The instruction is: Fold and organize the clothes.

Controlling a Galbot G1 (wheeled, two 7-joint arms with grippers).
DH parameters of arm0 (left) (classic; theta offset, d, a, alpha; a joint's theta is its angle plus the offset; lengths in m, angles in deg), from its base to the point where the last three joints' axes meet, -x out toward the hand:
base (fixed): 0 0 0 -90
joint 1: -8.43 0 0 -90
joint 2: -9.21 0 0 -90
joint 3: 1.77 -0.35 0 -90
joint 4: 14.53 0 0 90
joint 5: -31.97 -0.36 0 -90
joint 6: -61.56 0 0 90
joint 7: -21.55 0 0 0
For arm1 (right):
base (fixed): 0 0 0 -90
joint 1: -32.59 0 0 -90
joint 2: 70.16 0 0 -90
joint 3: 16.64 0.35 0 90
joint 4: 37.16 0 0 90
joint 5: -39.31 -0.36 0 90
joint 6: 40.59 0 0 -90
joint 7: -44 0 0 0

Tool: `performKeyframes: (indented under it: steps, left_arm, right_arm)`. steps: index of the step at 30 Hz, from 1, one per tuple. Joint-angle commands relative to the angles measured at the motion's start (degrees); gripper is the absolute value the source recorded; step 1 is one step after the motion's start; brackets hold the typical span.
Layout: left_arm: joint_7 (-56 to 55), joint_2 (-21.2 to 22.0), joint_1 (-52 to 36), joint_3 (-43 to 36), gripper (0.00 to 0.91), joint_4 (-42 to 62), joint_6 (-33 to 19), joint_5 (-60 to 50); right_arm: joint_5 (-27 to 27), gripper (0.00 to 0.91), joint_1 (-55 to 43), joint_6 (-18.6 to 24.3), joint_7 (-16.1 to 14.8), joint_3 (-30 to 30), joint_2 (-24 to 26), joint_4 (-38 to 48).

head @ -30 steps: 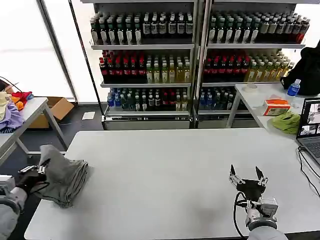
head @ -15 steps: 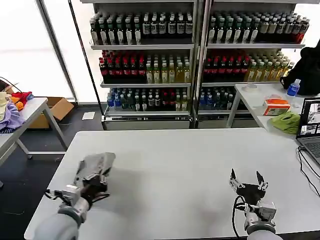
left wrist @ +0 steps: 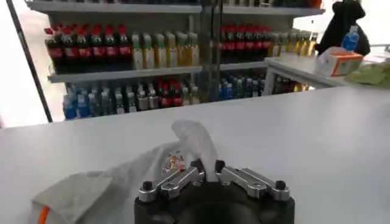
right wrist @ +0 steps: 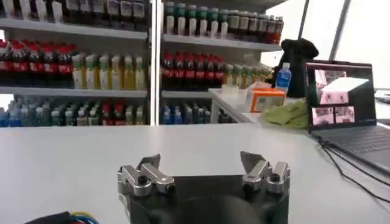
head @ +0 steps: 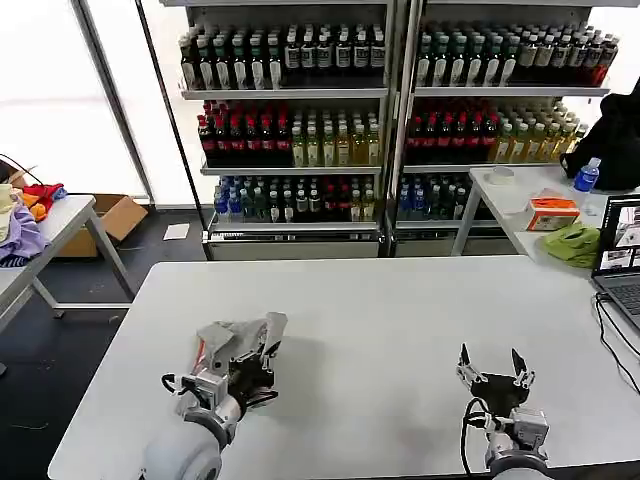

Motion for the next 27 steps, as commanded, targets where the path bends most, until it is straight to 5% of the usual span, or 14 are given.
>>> performKeyframes:
  steps: [1,11,16,21,27]
  left_arm:
    - [0.8,2.3,-2.6,-4.2,0.907,-0.1,-4.0,8.1]
    - [-0.8,1.9,-2.1,-0.5,0.907,-2.3,-7.4,13.4]
    - [-4.0,-2.6,-0.9,6.2,0.907,-1.8,-5.4,11.2]
    - [-6.1,-5.4,1.0,11.7,0.907,-2.3,-3.2,9.7]
    - [-6.8,-5.8,4.0,14.2,0.907,-3.9,-2.3,8.6]
  right_arm:
    - [0.4,0.907,-0.4,-0.6,-0.1,-0.7,-0.2,0.0]
    - [-2.8,0.907,-2.9,-0.9,-1.1,-3.1,0.7,0.9]
    - [-22.4,0.907,-6.6,-6.0,1.5,-8.4,3.8,-0.9]
    - [-34.9,0.907,-14.6,-11.5,4.0,-15.0,5.9,0.4]
    - [-39.9,0.907,-21.0,-11.7,7.4,-22.0,6.3,4.2]
